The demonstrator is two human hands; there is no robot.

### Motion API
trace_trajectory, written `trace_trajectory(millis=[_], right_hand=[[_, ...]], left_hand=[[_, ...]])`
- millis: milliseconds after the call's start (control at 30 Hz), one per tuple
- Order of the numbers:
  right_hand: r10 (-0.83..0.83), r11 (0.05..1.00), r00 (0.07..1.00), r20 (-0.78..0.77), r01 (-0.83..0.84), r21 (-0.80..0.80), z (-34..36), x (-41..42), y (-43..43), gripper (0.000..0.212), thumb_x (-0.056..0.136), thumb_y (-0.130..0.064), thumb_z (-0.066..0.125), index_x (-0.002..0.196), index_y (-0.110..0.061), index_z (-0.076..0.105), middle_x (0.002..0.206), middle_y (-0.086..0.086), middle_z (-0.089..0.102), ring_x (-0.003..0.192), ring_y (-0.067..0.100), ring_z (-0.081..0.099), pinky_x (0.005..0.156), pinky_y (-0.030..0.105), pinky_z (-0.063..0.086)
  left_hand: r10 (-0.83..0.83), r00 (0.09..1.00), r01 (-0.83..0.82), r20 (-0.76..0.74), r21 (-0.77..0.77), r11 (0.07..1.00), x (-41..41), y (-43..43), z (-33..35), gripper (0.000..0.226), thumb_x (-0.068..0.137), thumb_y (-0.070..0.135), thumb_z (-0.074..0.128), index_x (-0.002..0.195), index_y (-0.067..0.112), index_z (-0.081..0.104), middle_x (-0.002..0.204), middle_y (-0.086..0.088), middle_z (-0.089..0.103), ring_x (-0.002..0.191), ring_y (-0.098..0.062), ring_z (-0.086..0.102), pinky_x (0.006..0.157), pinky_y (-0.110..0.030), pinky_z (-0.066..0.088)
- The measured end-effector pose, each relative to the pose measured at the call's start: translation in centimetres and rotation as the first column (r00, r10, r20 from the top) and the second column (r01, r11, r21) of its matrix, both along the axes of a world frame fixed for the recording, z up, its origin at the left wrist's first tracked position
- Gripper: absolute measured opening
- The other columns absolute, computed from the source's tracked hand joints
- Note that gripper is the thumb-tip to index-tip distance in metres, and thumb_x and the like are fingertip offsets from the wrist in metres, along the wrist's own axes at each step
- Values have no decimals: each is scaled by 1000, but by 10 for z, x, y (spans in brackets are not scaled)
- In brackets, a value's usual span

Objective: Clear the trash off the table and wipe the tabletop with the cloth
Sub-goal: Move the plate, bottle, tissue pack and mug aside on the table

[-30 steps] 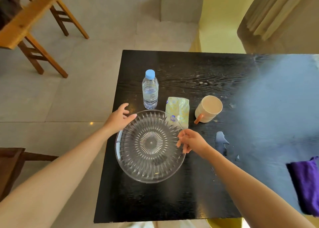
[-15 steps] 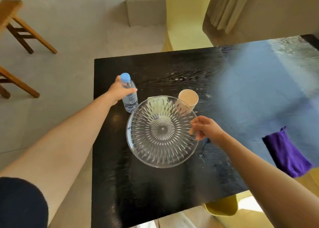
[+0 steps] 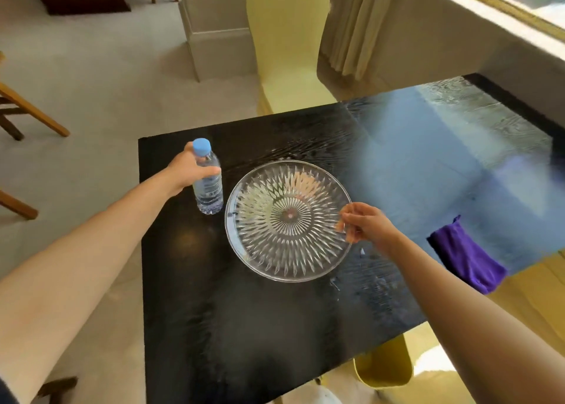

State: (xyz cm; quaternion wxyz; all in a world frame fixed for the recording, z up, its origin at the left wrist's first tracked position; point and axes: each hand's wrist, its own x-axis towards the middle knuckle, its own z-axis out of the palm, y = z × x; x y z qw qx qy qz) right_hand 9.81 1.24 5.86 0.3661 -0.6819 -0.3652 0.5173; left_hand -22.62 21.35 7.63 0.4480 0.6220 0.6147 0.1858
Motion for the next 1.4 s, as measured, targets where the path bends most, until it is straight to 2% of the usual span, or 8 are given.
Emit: trace_trajectory(millis=[233, 333, 600, 733, 833, 1033, 1167, 1400], right_hand=[[-192, 979, 980, -48, 194, 62, 35, 66, -3, 17, 94, -4, 50, 81, -14, 56, 52, -5, 68, 35, 5, 52, 41, 18, 45], [-285, 953, 957, -45, 289, 93, 47, 107, -2, 16, 93, -4, 50, 82, -13, 56, 50, -5, 68, 35, 4, 54, 42, 17, 49], [-387, 916, 921, -47, 390, 95, 47, 223, 3, 5, 93, -6, 51, 95, -7, 56, 62, 1, 67, 36, 4, 54, 43, 17, 48], [-443, 893, 895, -60, 446, 65, 31, 273, 8, 8, 94, -4, 48, 90, -8, 54, 49, -5, 67, 34, 4, 53, 41, 15, 46], [-510, 857, 856, -81, 514, 29, 11, 304, 10, 12, 94, -3, 47, 87, -9, 54, 48, -6, 66, 33, 4, 54, 40, 15, 45], [-690, 723, 717, -98, 690, -45, -43, 339, 10, 22, 94, 1, 46, 75, -10, 51, 42, -5, 63, 30, 1, 51, 32, 11, 38], [-796, 604, 595, -111, 790, -100, -86, 345, 12, 23, 94, 0, 47, 73, -12, 47, 66, 8, 57, 34, -2, 54, 32, 12, 41], [-896, 443, 416, -157, 863, -243, -135, 338, 26, 14, 92, -1, 46, 84, -11, 52, 74, 6, 57, 62, 14, 53, 41, 20, 49]], left_hand=[[-155, 988, 152, 25, 96, 984, 66, 32, 83, 42, 80, 15, 73, 118, 11, 53, 109, -8, 61, 106, -23, 58, 89, -36, 48], [-253, 967, 247, 32, 127, 961, 119, 35, 109, 17, 86, 10, 65, 97, 18, 53, 91, 2, 60, 84, -11, 58, 66, -19, 50], [-325, 942, 317, 86, 98, 943, 266, 69, 111, 61, 74, 26, 77, 127, 10, 50, 129, -12, 55, 115, -26, 56, 94, -45, 49], [-282, 953, 271, 114, 99, 957, 346, 71, 88, 65, 77, 25, 75, 132, 10, 44, 124, -5, 50, 112, -23, 52, 94, -42, 48], [-210, 963, 203, 170, 57, 977, 394, 72, 63, 53, 79, 22, 74, 124, 11, 46, 101, 1, 52, 103, -19, 50, 88, -39, 46], [-144, 981, 137, 128, 62, 989, 461, 79, 8, 61, 74, 24, 78, 124, 7, 49, 117, -7, 56, 109, -23, 56, 87, -35, 47], [-143, 986, 137, 90, 73, 988, 496, 84, -22, 63, 73, 23, 78, 126, 7, 48, 125, -15, 54, 111, -27, 57, 86, -33, 48], [-172, 984, 168, 52, 76, 983, 537, 88, -56, 66, 75, 21, 77, 129, 4, 44, 128, -17, 49, 115, -27, 55, 99, -41, 48]])
